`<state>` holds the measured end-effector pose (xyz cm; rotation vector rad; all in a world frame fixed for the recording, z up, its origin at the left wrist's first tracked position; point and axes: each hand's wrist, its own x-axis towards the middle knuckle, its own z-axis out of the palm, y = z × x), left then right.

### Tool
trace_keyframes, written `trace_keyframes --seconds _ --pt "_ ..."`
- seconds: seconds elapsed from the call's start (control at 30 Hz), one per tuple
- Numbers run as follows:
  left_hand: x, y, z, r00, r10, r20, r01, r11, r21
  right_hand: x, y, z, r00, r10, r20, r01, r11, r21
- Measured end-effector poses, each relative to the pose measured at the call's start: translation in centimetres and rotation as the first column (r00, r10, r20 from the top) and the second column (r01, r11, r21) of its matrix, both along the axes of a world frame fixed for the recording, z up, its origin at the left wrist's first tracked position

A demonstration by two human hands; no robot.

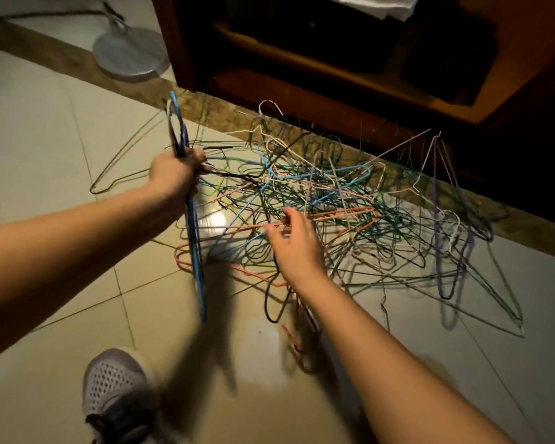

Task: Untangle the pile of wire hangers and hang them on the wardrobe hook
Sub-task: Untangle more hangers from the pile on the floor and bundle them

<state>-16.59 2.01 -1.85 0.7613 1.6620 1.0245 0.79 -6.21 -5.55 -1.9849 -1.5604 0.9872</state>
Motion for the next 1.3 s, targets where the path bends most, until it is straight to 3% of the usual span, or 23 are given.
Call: trace_keyframes --seconds 0.07,0.13,0.33,0.47,0.57,1.03,1.23,1.3 --pt "0.7 -0.2 0.2 0.999 -0.021 0.033 0.021 1.0 -0.002 -1.1 0.4 -0.2 0.999 0.033 -0.013 -0.034 0.995 -0.094" --pt "1.4 -0.3 0.6 0.995 -0.051 0.092 0.05 0.999 0.004 -1.6 0.5 -0.7 0.993 -0.065 -0.098 0.055 0.993 -0.104" --pt "2.4 -0.8 1.4 0.935 -0.157 0.318 0.184 0.981 -0.055 0.5 0.3 -1.0 0.903 -0.368 -0.22 0.386 0.922 0.04" --pt "3.3 -1.3 1.2 0.845 -0.204 0.494 0.258 0.965 -0.043 0.8 -0.1 -0.2 0.818 -0.415 -0.399 0.472 0.88 0.053" --pt "4.9 -2.1 1.2 0.814 -0.312 0.489 0.359 0.933 -0.002 -0.1 -0.9 0.0 0.85 -0.382 -0.363 0.453 0.882 0.132" --pt "8.2 -3.5 0.3 0.754 -0.453 0.476 0.491 0.87 0.051 -0.2 -2.9 -0.5 0.809 -0.39 -0.439 0.437 0.9 0.005" --pt "9.0 -3.8 0.5 0.813 -0.529 0.246 0.533 0.845 0.055 1.0 -3.3 -2.0 0.79 -0.387 -0.475 0.42 0.907 -0.041" --pt "8.7 -3.4 0.4 0.82 -0.529 0.218 0.534 0.845 0.04 2.6 -3.7 -3.2 0.794 -0.447 -0.412 0.46 0.885 -0.074"
